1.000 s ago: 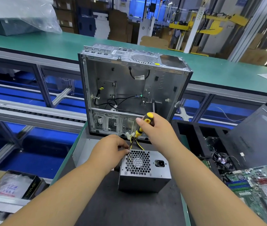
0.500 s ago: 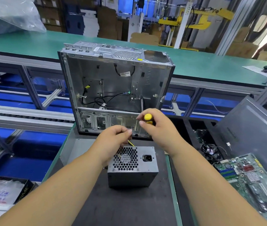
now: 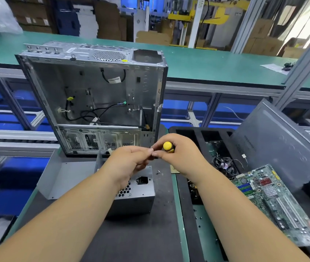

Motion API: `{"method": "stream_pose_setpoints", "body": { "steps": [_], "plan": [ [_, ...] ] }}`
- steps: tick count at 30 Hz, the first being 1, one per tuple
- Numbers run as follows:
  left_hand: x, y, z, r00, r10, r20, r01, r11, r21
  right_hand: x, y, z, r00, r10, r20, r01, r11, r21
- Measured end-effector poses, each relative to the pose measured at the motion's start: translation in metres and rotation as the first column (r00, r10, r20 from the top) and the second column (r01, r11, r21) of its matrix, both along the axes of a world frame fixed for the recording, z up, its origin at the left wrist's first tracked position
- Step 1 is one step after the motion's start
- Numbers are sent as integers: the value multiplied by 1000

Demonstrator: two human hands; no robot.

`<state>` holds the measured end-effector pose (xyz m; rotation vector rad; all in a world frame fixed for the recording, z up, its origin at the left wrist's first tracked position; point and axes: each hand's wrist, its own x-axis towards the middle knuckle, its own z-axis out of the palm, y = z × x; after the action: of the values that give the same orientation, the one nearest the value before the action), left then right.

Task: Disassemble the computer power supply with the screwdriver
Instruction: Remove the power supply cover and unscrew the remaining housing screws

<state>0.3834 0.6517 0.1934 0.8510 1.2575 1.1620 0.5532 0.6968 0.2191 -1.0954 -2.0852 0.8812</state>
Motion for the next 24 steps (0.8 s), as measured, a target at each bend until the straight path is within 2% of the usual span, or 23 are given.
{"method": "stream_pose_setpoints", "body": {
  "steps": [5,8,10,12,14,20,24],
  "plan": [
    [6,9,1,996,8,92,-7,1000,-14,6,14,-7,998,-17,58,10,994,112],
    [4,11,0,997,-46,60,45,999,14,6,26,-16,996,-47,71,37,990,133],
    [1,13,-3,995,-26,-91,28,1000,14,6,38,-25,988,-73,138,58,992,111],
    [-2,14,-7,943,31,-333,-22,999,30,6,52,-39,958,-89,271,74,995,65],
    [-4,13,-11,880,94,-465,-64,995,79,6,65,-56,906,-82,416,78,997,27],
    [-10,3,-20,773,169,-611,-93,984,154,-1,92,-104,748,-13,663,29,999,-14],
    [-12,-1,-24,713,226,-664,-132,973,189,-4,104,-126,678,8,735,27,999,-35]
  ]
}}
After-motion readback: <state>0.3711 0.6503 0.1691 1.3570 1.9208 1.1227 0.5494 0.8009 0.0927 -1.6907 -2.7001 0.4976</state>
